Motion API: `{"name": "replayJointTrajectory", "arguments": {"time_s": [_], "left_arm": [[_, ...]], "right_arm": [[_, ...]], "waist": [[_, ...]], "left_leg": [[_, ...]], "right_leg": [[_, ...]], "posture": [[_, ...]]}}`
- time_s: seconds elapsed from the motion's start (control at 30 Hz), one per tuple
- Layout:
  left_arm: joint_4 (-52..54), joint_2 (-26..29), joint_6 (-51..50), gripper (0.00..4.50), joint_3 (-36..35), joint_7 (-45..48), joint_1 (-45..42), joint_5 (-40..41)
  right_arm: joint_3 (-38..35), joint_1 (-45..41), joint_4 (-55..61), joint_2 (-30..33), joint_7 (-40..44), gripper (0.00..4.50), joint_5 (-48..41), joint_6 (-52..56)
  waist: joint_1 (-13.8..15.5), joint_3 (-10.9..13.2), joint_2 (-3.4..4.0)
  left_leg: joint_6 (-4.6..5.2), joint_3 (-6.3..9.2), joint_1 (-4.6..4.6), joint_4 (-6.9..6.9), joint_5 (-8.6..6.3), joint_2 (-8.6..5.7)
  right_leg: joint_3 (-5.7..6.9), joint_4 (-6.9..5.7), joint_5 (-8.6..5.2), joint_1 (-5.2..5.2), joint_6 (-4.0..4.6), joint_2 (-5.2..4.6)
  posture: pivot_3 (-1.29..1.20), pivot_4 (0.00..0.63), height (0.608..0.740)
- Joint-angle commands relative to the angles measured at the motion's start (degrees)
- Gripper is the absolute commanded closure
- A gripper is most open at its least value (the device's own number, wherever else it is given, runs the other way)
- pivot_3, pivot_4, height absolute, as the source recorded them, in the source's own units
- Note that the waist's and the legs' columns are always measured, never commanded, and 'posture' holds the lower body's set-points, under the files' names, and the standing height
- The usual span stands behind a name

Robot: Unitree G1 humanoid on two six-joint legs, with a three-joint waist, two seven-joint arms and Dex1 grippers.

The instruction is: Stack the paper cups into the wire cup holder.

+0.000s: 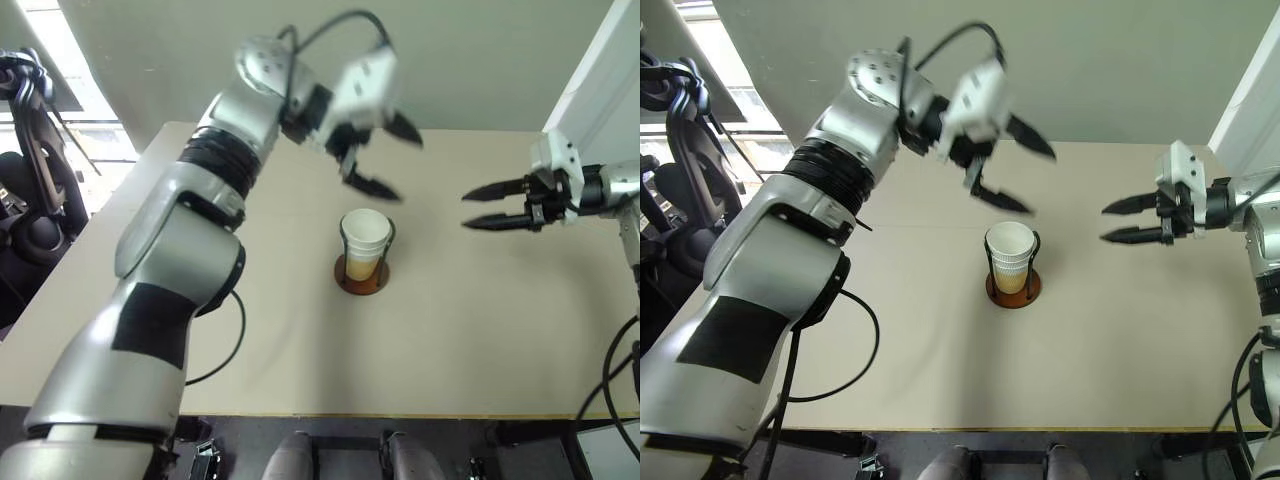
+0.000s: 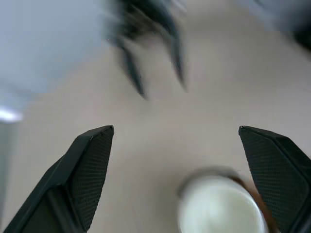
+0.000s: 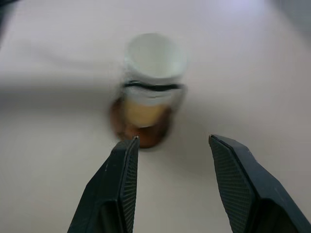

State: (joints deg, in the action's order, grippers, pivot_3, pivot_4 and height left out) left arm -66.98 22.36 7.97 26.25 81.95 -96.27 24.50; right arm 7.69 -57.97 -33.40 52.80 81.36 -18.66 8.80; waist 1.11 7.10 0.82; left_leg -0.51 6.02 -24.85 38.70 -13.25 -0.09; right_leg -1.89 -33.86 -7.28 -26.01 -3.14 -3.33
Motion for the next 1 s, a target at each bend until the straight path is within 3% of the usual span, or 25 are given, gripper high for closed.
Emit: {"name": "replayJointTrajectory", "arguments": {"time_s": [0.03,0.13,0.3,0.43,0.63,0.8,1.0], "left_arm": [[-2.6,2.5,-9.8,0.03,-13.8,-12.2,0.3,3.5],[-1.8,3.9,-12.2,0.03,-20.3,-19.4,3.9,2.6],[-1.4,3.1,-7.9,0.03,-26.0,-35.5,12.3,-2.1],[-1.9,1.4,-4.8,0.03,-28.2,-45.5,16.3,-5.9],[-1.2,-0.8,-5.9,0.03,-30.2,-44.9,20.3,-8.1],[3.1,-0.7,-5.2,0.03,-30.3,-37.7,25.9,-9.7],[6.1,1.2,-3.2,0.03,-30.9,-39.8,31.8,-12.8]], "right_arm": [[-5.6,-2.6,-3.7,-1.1,-8.5,2.18,0.8,3.9],[-7.1,-2.8,-7.2,-2.8,-15.0,2.18,2.7,5.4],[-11.4,-4.0,-17.8,-9.0,-35.4,2.18,6.5,1.1],[-13.2,-2.1,-18.2,-14.5,-41.7,2.18,6.6,-0.4],[-14.4,2.6,-14.3,-20.2,-46.2,2.18,6.1,0.5],[-14.8,6.7,-10.3,-21.1,-49.3,2.18,7.0,-0.9],[-16.7,9.1,-8.0,-21.7,-51.3,2.18,6.3,-1.3]], "waist": [[0.0,0.0,0.04],[-0.1,0.0,0.08],[0.1,0.1,0.18],[0.2,0.1,0.24],[0.3,0.1,0.24],[0.3,0.1,0.24],[0.3,0.1,0.24]], "left_leg": [[-0.01,0.03,0.02,-0.02,0.01,0.05],[-0.05,0.0,0.2,-0.18,0.02,0.1],[-0.15,-0.18,0.56,-0.4,0.11,0.04],[-0.17,-0.17,0.49,-0.45,0.14,0.1],[-0.19,-0.12,0.5,-0.53,0.11,0.04],[-0.2,-0.12,0.48,-0.51,0.09,0.01],[-0.23,-0.07,0.52,-0.49,0.1,0.06]], "right_leg": [[0.0,-0.01,0.0,0.0,0.0,0.01],[-0.02,-0.02,-0.03,0.04,0.04,0.03],[-0.15,-0.15,-0.06,0.1,0.09,0.0],[-0.1,-0.14,0.09,-0.02,0.21,-0.01],[-0.03,-0.12,0.15,-0.01,0.32,-0.01],[-0.02,-0.12,0.2,-0.01,0.38,0.01],[-0.02,-0.14,0.3,-0.01,0.48,0.05]], "posture": [[0.0,0.15,0.74],[0.0,0.15,0.74],[0.0,0.15,0.74],[0.0,0.15,0.74],[0.0,0.15,0.74],[0.0,0.15,0.74],[0.0,0.15,0.74]]}}
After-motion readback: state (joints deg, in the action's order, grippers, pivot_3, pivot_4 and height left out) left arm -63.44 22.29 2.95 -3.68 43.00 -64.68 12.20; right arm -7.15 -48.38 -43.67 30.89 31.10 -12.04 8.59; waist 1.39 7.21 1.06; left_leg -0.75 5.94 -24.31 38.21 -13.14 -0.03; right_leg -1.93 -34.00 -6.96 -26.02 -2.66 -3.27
